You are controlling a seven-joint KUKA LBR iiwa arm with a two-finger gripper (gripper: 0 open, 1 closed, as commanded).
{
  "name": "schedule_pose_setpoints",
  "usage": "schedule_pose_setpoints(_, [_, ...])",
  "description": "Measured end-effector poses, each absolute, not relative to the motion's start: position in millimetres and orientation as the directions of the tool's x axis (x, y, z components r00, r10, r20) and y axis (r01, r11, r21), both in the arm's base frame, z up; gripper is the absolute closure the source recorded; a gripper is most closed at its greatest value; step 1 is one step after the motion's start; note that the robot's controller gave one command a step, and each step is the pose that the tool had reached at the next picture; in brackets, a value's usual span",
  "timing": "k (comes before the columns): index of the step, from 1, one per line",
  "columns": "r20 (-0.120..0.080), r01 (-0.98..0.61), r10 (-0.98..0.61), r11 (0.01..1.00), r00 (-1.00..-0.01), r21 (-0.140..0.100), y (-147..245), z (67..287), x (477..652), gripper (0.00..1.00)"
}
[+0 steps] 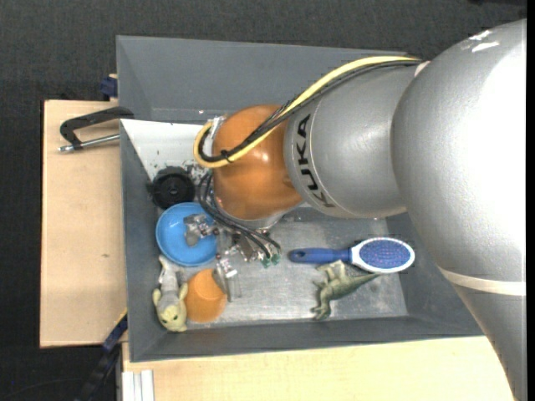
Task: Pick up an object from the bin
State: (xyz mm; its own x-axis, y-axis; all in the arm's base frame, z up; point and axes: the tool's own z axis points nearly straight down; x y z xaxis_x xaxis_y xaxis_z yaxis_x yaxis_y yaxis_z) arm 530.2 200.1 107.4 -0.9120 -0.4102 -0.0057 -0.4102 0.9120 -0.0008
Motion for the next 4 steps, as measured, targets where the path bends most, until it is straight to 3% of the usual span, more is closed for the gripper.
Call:
schedule_pose_setpoints(1, [-0.022,-0.42,-0.42,0.908,-0.907,0.004,202,103,546.4,0.0])
schedule_pose_setpoints(2, [-0.003,-0.421,-0.421,0.907,-0.907,0.008,203,107,544.7,1.0])
schedule_pose_setpoints(3, [-0.027,-0.419,-0.419,0.908,-0.908,0.003,202,103,548.6,0.0])
schedule_pose_setpoints(4, [-0.008,-0.375,-0.375,0.927,-0.927,-0.001,200,93,551.0,0.0])
